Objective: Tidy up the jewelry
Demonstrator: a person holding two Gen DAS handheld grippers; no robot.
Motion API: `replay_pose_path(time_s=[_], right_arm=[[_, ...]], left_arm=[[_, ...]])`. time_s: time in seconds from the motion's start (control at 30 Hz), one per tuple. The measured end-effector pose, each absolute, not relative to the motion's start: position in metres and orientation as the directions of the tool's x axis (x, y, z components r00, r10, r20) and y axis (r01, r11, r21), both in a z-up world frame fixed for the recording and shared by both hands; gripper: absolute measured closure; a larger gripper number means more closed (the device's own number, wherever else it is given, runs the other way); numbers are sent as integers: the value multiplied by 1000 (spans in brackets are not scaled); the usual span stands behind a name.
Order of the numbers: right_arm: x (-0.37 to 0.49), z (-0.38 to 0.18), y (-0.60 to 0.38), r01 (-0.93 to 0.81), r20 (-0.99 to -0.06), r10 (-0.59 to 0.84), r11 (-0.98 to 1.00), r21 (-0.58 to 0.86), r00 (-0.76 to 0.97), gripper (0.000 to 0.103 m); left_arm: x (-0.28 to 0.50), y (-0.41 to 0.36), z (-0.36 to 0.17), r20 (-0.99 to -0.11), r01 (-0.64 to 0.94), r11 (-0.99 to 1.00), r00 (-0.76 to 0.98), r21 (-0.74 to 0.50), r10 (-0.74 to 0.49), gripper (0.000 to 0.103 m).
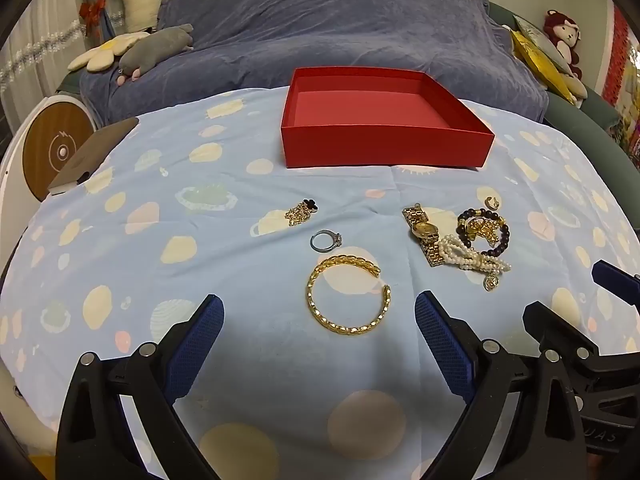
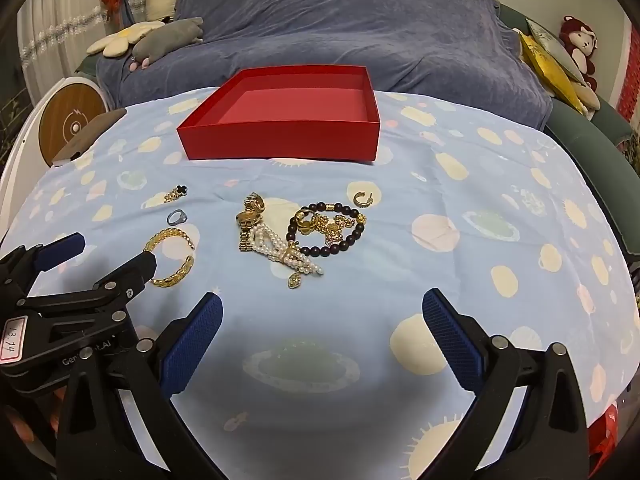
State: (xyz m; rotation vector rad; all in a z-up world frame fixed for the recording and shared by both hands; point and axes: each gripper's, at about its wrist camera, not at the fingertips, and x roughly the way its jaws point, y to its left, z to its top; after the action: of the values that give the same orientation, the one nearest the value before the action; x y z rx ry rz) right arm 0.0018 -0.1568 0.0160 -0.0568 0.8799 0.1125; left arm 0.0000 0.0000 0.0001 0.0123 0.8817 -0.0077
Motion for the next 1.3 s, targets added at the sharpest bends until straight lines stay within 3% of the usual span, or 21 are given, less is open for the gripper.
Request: replay_pose_path(time_s=[1.3], right_arm=[[6,14,-146,-126,-760,81,992,-1,645,5]], left_arm=[[2,13,-2,-771,-17,1000,637,0,10,10]])
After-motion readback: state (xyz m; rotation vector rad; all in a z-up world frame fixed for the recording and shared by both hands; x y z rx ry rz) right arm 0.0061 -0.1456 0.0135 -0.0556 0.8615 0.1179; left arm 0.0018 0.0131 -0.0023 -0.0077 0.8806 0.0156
